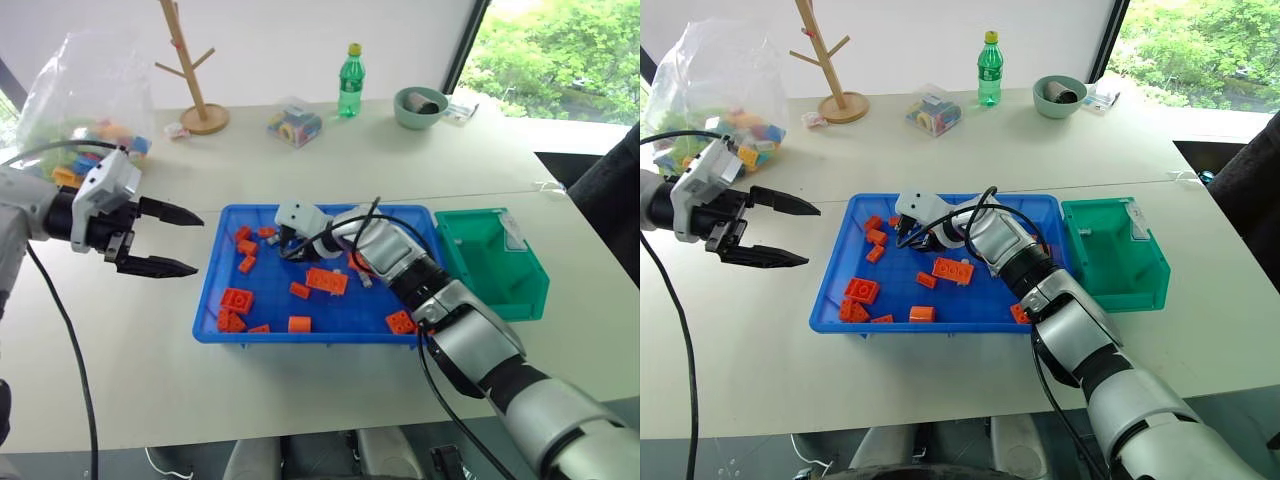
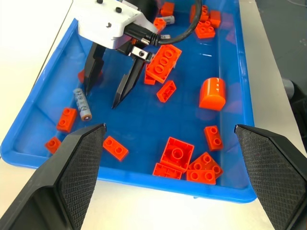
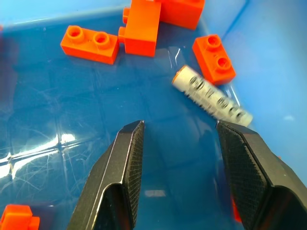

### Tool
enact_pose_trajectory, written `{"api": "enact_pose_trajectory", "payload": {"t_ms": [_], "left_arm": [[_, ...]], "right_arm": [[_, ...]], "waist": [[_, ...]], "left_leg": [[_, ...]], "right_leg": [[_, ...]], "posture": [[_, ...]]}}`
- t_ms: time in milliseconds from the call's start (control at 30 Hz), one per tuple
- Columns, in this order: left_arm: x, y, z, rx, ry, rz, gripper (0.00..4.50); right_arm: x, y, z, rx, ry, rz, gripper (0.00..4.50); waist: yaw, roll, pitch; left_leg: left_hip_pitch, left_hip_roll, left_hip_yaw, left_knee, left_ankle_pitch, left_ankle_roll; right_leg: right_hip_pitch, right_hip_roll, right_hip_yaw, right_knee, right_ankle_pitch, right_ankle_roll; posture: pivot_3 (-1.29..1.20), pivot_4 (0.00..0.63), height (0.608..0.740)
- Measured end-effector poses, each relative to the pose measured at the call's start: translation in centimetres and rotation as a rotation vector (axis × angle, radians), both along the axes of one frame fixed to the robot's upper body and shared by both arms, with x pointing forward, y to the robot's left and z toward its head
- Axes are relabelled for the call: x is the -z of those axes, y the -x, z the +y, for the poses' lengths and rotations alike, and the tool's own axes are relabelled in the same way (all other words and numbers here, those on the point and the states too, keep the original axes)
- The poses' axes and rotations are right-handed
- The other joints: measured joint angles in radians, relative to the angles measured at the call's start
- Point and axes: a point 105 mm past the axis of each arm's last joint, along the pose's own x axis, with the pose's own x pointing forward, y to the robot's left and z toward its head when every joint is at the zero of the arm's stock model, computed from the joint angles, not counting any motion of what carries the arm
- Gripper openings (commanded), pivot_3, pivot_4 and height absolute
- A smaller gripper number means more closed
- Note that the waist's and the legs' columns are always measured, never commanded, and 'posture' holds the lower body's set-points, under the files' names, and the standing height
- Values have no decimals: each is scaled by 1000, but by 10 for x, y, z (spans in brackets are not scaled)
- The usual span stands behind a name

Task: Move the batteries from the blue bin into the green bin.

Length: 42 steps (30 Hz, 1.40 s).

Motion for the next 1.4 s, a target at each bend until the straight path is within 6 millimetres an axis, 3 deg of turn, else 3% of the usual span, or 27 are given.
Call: {"api": "enact_pose_trajectory", "payload": {"t_ms": [100, 233, 367, 700, 833, 1133, 1367, 1400], "left_arm": [[0, 0, 0, -2, 1, 1, 4500], [0, 0, 0, -2, 2, -1, 4500], [1, 0, -1, 4, 7, -1, 4500], [0, 4, -2, 5, 15, -2, 4500], [-3, 5, -2, -2, 23, -9, 4500], [4, 9, -2, 1, 17, 17, 4500], [3, 9, -2, -3, 18, 16, 4500], [3, 9, -2, -3, 18, 14, 4500]], "right_arm": [[-15, 10, 9, -59, -17, -22, 2421], [-21, 16, 17, -109, -25, -43, 2421], [-16, 9, 20, -129, -15, -66, 2421], [-3, -18, 5, -131, 25, -135, 2421], [10, -16, 5, -132, -14, -52, 2421], [12, -17, 9, -106, -95, 10, 2421], [15, -15, 7, -126, -63, 23, 2421], [15, -15, 7, -129, -56, 21, 2188]], "waist": [[-1, 0, 0], [0, 0, 0], [0, 0, 0], [-3, 0, 0], [-4, 0, 0], [-3, 0, 0], [-3, 0, 0], [-3, 0, 0]], "left_leg": [[0, 0, 0, 0, 0, 0], [0, 0, 0, 0, 0, 0], [0, 0, 0, 0, 0, 0], [0, 0, 0, 0, 0, 0], [0, 0, 0, 0, 0, 0], [0, 0, 0, 0, 1, -1], [1, 0, 0, 0, 1, -1], [1, 0, 0, 0, 1, -1]], "right_leg": [[0, 0, 0, 0, 0, 0], [0, 0, 0, 0, 0, 0], [0, 0, 0, 0, 0, 0], [0, 1, 0, 0, 0, 0], [0, 1, 0, 0, 0, 0], [0, 1, 0, 0, 0, 0], [1, 1, 0, 0, 0, 0], [1, 1, 0, 0, 0, 0]], "posture": [[0, 150, 736], [0, 150, 736], [0, 150, 736], [0, 150, 736], [0, 150, 736], [0, 150, 736], [0, 150, 736], [0, 150, 736]]}}
